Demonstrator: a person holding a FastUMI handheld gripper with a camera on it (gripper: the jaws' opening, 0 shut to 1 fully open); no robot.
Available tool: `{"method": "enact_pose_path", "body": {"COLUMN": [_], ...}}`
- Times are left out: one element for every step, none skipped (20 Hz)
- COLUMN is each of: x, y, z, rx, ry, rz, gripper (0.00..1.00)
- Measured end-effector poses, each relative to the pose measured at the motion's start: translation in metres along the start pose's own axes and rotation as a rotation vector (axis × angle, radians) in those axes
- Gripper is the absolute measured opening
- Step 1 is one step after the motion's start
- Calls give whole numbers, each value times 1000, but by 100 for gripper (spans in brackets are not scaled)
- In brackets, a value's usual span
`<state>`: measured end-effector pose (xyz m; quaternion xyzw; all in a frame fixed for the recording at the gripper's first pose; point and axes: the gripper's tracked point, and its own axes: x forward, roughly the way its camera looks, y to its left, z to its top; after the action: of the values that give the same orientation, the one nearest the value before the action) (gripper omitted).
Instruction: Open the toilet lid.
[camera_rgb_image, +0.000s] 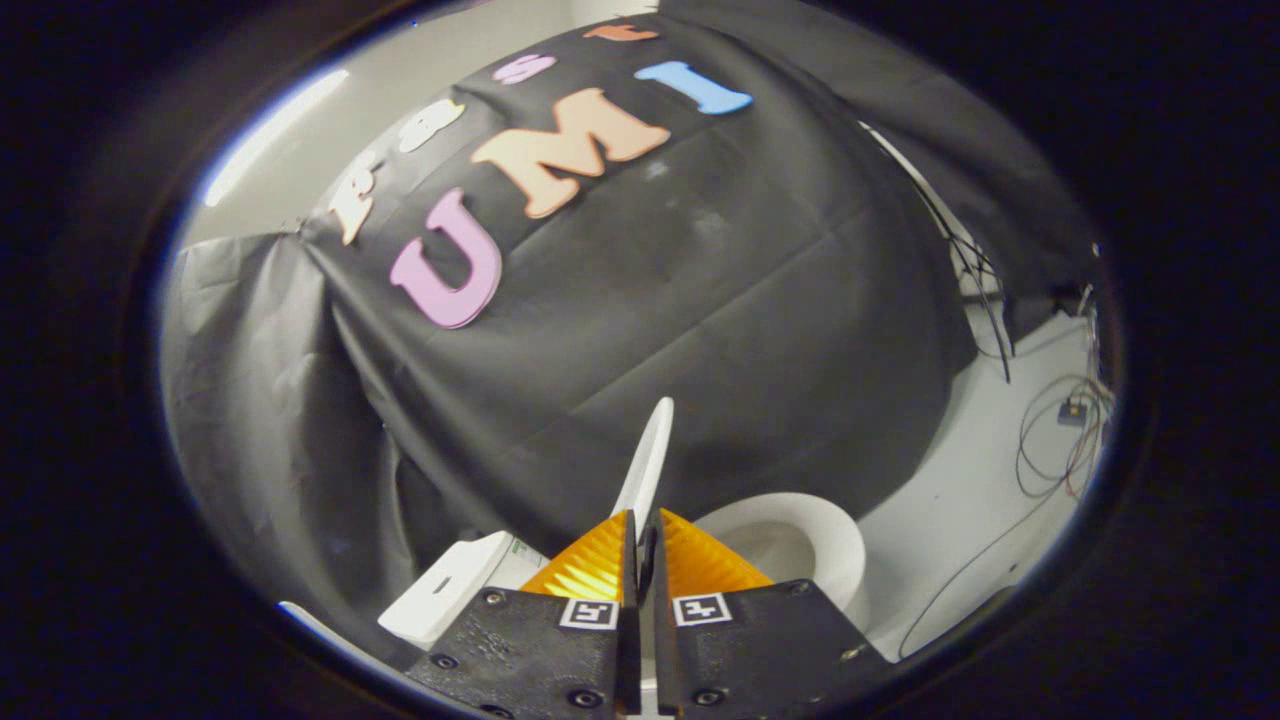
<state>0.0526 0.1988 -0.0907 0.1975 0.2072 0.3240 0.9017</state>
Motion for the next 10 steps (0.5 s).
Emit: {"method": "enact_pose_path", "body": {"x": [-1,-1,-3,-4,1,6,7,7,5,4], "y": [10,21,29,38,49,59,68,75,83,94], "z": [-1,0,2,5,9,12,14,15,14,15], "rx": [-46,-83,-109,-125,-139,-165,-193,-223,-254,-272], "ry": [7,5,-2,-13,-23,-29,-25,-21,-27,-33], "rz": [-2,8,28,55,80,96,96,88,82,84], "gripper": [6,6,6,6,6,6,6,6,6,6]}}
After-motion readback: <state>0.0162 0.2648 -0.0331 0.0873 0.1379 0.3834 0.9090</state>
